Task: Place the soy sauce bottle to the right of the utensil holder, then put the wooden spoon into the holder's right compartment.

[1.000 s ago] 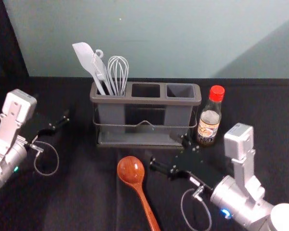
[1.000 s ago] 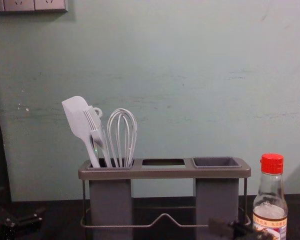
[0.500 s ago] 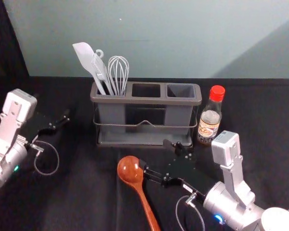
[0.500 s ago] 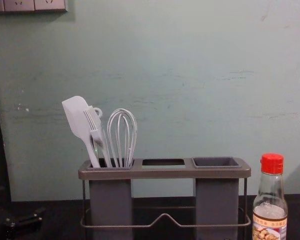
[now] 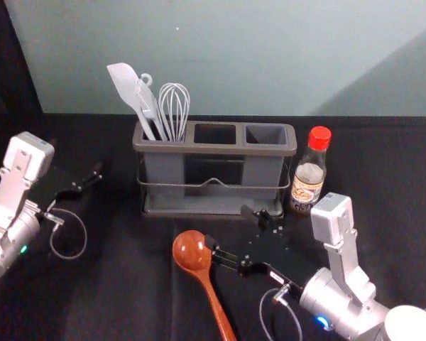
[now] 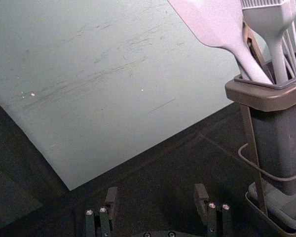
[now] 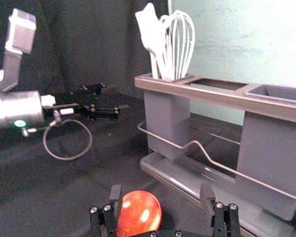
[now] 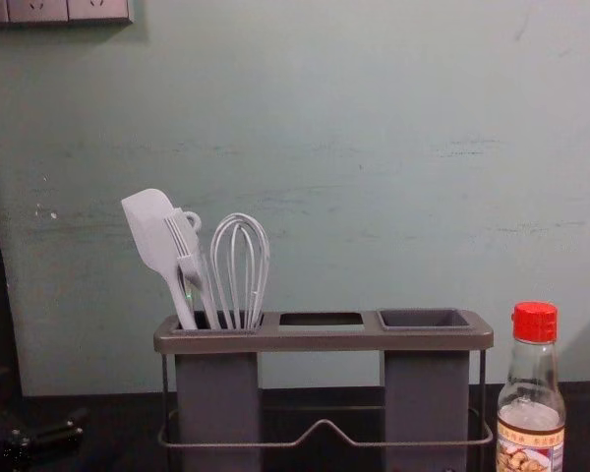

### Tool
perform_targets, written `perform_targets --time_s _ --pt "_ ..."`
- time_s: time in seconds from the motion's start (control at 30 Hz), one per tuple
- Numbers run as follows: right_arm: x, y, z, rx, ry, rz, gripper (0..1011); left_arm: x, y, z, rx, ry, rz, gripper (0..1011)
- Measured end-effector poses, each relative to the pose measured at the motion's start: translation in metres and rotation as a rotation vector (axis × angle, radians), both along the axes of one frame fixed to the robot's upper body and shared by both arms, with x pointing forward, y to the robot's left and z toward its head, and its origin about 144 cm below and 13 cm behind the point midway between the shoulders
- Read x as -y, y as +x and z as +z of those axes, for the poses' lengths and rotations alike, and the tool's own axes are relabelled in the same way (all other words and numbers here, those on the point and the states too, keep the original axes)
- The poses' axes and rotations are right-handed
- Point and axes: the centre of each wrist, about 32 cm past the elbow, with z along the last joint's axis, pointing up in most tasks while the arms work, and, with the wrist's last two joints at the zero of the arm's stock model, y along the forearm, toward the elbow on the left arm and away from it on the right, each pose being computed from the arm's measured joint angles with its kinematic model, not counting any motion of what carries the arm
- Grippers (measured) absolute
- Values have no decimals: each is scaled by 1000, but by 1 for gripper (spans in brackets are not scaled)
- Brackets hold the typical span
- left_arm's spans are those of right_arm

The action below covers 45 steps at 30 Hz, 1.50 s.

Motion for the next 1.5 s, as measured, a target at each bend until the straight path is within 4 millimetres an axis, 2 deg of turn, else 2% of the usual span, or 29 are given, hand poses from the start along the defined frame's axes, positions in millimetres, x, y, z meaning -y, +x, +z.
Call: perform_targets --time_s 0.37,0.53,0.67,0.7,0.87,1.0,1.23,1.5 --pt "-19 -5 24 -68 -116 -45 1003 0 0 0 0 0 0 1000" --pt "-33 -5 48 -179 -166 -70 1003 0 0 0 0 0 0 1000" --pt "-46 1 69 -286 -229 -97 1003 0 0 0 0 0 0 1000" --pt "-46 1 69 -286 -229 -97 1003 0 0 0 0 0 0 1000" --pt "-66 16 94 -438 -317 -146 1003 0 0 0 0 0 0 1000" --pt "-77 23 105 -487 -356 -156 1003 0 0 0 0 0 0 1000" --pt "-96 30 112 -519 -403 -153 1003 0 0 0 0 0 0 1000" --pt "-110 36 108 -535 -433 -161 1003 0 0 0 0 0 0 1000"
